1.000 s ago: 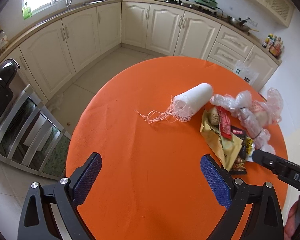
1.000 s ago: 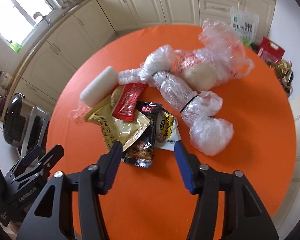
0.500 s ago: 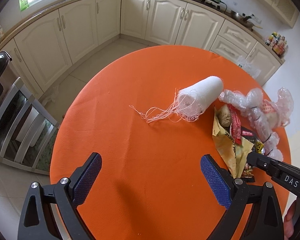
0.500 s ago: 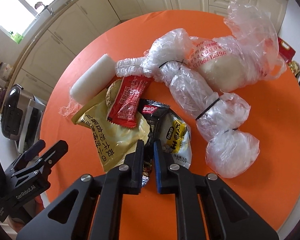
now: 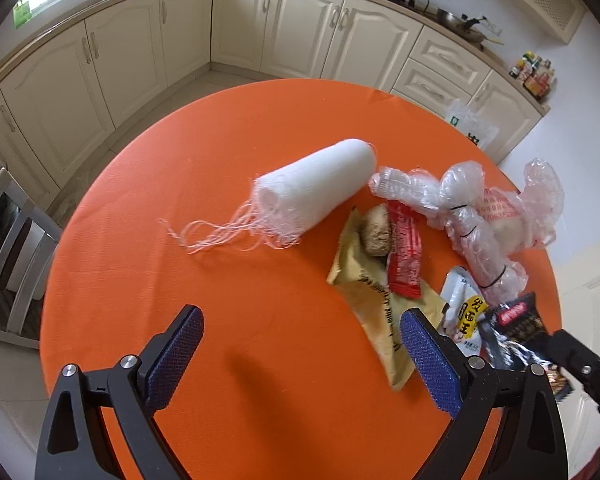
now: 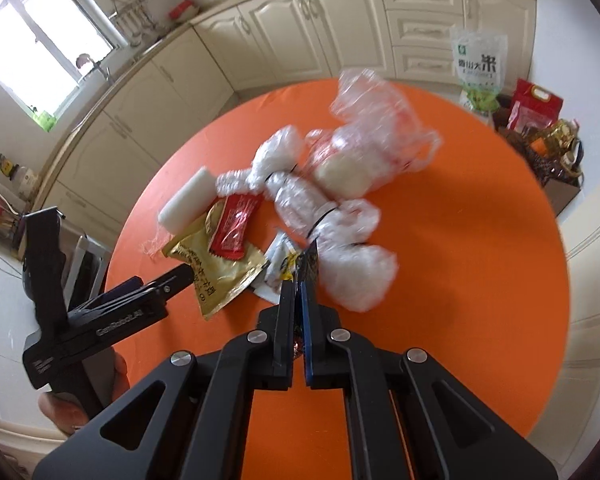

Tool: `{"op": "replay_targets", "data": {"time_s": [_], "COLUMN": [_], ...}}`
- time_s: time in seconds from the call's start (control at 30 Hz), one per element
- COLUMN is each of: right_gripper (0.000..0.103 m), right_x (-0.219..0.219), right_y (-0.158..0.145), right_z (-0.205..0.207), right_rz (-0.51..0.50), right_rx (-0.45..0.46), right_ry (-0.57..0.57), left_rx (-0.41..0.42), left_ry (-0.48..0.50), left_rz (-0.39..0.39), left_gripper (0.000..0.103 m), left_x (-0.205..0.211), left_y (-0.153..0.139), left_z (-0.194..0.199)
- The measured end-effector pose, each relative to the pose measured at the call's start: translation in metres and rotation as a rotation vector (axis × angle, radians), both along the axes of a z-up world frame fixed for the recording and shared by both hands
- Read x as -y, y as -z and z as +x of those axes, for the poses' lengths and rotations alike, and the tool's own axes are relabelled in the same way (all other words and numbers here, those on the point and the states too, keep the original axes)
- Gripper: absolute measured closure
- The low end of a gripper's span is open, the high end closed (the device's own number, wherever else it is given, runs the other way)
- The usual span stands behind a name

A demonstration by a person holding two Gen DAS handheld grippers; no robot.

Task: Collect trash

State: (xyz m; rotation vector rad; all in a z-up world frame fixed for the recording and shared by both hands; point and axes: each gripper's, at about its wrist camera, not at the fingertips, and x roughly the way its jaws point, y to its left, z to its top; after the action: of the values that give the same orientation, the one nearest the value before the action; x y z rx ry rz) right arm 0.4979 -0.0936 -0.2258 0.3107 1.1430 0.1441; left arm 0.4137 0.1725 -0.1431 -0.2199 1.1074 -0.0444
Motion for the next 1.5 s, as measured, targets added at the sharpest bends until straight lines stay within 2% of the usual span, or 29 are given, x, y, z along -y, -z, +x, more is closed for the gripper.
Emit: {"op": "replay_targets", "data": {"time_s": [0.1, 0.13, 0.23, 0.3, 0.37, 0.4, 0.6, 0.73, 0.77, 0.8, 0.83, 0.87, 0.9, 0.93, 1.13, 1.2, 1.23, 1.27, 1.33, 1.37, 1.4, 1.5], "right_gripper": [0.101, 0.101, 0.101, 0.100, 0.100, 0.099, 0.098, 0.091, 0.082, 0.064, 0.051, 0.029, 0.014, 0.013, 0.013, 0.013, 0.014, 0.018, 0.038, 0.057, 0.065, 0.076], "right_x": [0.008, 0.007, 0.008, 0.006, 0.000, -0.003, -0.024, -0.042, -0.044, -0.047, -0.049, -0.050, -0.053, -0.056, -0.065, -0.067, -0.065, -0.065, -0.064, -0.062, -0.064, -0.058], "right_y": [-0.006, -0.005, 0.010, 0.025, 0.037, 0.043, 0.051, 0.050, 0.050, 0.048, 0.046, 0.044, 0.042, 0.041, 0.056, 0.066, 0.066, 0.066, 0.063, 0.061, 0.062, 0.059], "right_z": [-0.004, -0.006, -0.010, -0.011, -0.009, -0.008, -0.006, -0.010, -0.011, -0.014, -0.018, -0.020, -0.024, -0.027, -0.027, -0.026, -0.027, -0.027, -0.031, -0.036, -0.035, -0.034], "right_rz": [-0.023, -0.033, -0.034, -0.032, -0.033, -0.034, -0.078, -0.128, -0.125, -0.117, -0.117, -0.126, -0.154, -0.179, -0.279, -0.322, -0.306, -0.309, -0.304, -0.306, -0.325, -0.288], "right_rx": [0.021, 0.021, -0.017, -0.052, -0.079, -0.093, -0.090, -0.095, -0.096, -0.090, -0.083, -0.074, -0.052, -0.036, -0.075, -0.085, -0.070, -0.058, -0.030, -0.023, -0.026, -0.031], "right_ry": [-0.007, -0.018, -0.049, -0.065, -0.079, -0.083, -0.122, -0.170, -0.184, -0.201, -0.217, -0.221, -0.222, -0.223, -0.253, -0.229, -0.217, -0.215, -0.210, -0.205, -0.199, -0.187], "left_rx": [-0.012, -0.024, 0.009, 0.025, 0.042, 0.045, 0.041, 0.032, 0.030, 0.029, 0.027, 0.027, 0.028, 0.026, 0.024, 0.026, 0.026, 0.025, 0.023, 0.023, 0.023, 0.025], "left_ry": [-0.011, -0.012, 0.007, 0.030, 0.073, 0.090, 0.115, 0.116, 0.116, 0.119, 0.122, 0.126, 0.127, 0.127, 0.111, 0.108, 0.108, 0.106, 0.102, 0.100, 0.100, 0.106], "left_rz": [0.007, 0.016, 0.081, 0.115, 0.068, 0.028, 0.000, -0.012, -0.013, -0.012, -0.010, -0.008, -0.005, -0.007, -0.019, -0.023, -0.025, -0.025, -0.022, -0.019, -0.018, -0.027], "left_gripper": [0.011, 0.015, 0.026, 0.039, 0.067, 0.075, 0.083, 0.086, 0.086, 0.087, 0.087, 0.087, 0.087, 0.088, 0.088, 0.088, 0.088, 0.089, 0.089, 0.089, 0.089, 0.089], "left_x": [0.008, 0.011, 0.022, 0.028, 0.030, 0.030, 0.022, 0.010, 0.005, 0.003, -0.001, -0.004, -0.006, -0.009, -0.025, -0.028, -0.030, -0.031, -0.032, -0.032, -0.032, -0.033], "left_y": [0.007, 0.012, 0.015, 0.015, 0.014, 0.014, 0.016, 0.014, 0.008, 0.006, 0.002, 0.001, -0.001, -0.003, -0.012, -0.015, -0.016, -0.016, -0.017, -0.017, -0.018, -0.020], "left_z": [0.008, 0.011, 0.015, 0.015, 0.013, 0.012, 0.006, -0.004, -0.010, -0.015, -0.022, -0.026, -0.031, -0.037, -0.067, -0.074, -0.077, -0.079, -0.082, -0.084, -0.085, -0.088]}}
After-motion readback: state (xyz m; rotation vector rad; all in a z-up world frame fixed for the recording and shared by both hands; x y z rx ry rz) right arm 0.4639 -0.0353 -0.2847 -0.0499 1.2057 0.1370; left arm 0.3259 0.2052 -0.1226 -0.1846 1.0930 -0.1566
